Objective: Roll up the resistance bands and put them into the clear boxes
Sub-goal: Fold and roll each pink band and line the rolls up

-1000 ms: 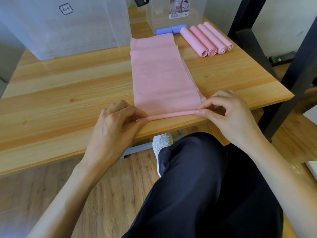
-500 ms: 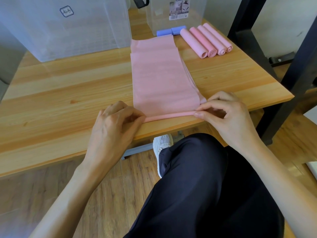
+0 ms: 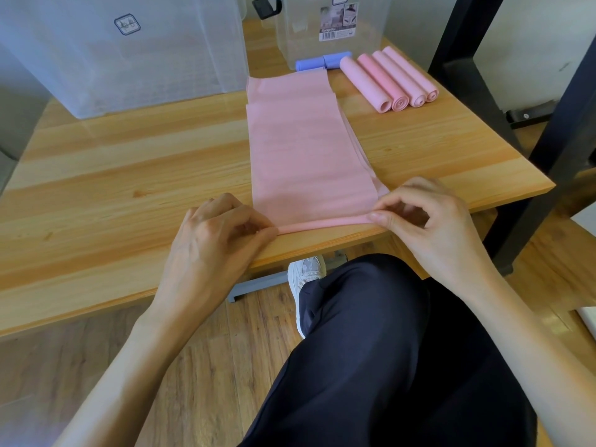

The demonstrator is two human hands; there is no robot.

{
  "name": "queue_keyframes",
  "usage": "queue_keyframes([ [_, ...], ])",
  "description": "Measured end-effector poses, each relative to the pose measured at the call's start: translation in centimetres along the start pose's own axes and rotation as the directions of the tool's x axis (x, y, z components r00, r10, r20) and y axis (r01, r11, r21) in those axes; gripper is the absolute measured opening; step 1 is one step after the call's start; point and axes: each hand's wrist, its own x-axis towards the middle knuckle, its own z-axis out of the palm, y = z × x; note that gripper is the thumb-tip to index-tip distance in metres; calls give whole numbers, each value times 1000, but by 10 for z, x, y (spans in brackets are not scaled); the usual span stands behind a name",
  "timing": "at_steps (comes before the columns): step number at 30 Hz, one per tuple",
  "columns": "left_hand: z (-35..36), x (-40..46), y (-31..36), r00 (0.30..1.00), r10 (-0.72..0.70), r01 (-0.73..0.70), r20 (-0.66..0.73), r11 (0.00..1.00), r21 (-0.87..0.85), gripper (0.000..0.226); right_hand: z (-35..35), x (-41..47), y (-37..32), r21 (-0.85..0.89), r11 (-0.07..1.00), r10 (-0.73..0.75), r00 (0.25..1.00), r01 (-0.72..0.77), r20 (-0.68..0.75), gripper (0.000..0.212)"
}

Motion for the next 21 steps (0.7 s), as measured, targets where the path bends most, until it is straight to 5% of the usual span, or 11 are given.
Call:
queue_keyframes([
  [13,6,2,0,1000,1,-1,0,999,48,10,4,3,3,-11,1000,-1,1000,1,-19,11],
  [21,2,0,2,999,-37,37,3,992,-119,15,1,1,0,-24,1000,4,1000,-3,26,13],
])
